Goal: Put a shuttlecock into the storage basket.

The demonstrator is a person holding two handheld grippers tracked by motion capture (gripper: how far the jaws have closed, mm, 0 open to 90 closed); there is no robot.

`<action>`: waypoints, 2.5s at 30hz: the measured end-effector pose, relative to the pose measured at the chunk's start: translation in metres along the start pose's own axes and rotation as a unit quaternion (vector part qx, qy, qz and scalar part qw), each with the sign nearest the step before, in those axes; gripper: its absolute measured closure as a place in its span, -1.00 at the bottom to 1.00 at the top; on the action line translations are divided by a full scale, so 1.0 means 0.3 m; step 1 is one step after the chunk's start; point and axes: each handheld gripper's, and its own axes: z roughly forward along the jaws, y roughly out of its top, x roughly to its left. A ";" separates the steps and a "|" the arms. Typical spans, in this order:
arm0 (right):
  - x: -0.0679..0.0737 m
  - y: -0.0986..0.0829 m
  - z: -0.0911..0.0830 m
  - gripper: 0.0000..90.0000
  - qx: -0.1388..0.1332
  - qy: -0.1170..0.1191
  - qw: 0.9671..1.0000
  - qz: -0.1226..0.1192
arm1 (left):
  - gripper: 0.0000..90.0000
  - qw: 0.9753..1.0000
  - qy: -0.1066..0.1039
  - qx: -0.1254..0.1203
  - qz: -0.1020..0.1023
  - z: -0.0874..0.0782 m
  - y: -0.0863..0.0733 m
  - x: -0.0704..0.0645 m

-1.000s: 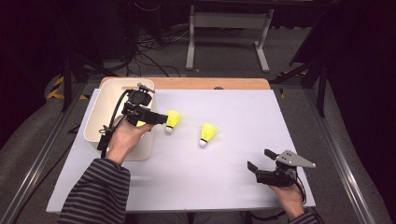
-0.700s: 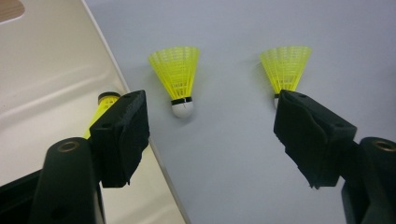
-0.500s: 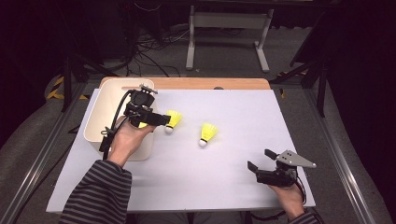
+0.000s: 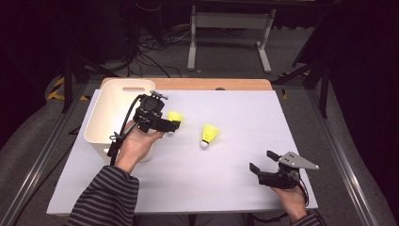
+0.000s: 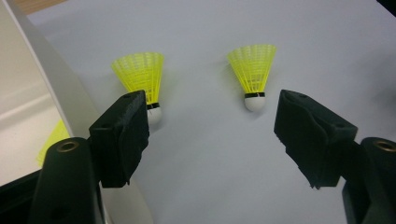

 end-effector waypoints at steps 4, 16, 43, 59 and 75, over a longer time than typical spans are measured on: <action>0.000 0.000 0.000 -0.71 0.000 0.000 1.000 0.000 | -0.40 1.000 -0.002 0.001 0.001 0.013 -0.008 -0.009; 0.000 0.000 0.001 -0.71 0.001 0.000 1.000 0.000 | -0.40 1.000 -0.010 0.005 0.004 0.040 -0.032 -0.029; -0.001 0.001 0.002 -0.71 0.000 -0.003 1.000 0.004 | -0.42 1.000 -0.017 0.016 0.016 0.103 -0.075 -0.080; -0.001 0.001 0.003 -0.71 0.001 -0.004 1.000 0.005 | -0.43 0.999 -0.016 0.023 0.025 0.149 -0.107 -0.108; -0.001 0.001 0.004 -0.70 0.001 -0.003 1.000 0.002 | -0.44 0.999 0.006 0.034 0.027 0.191 -0.127 -0.122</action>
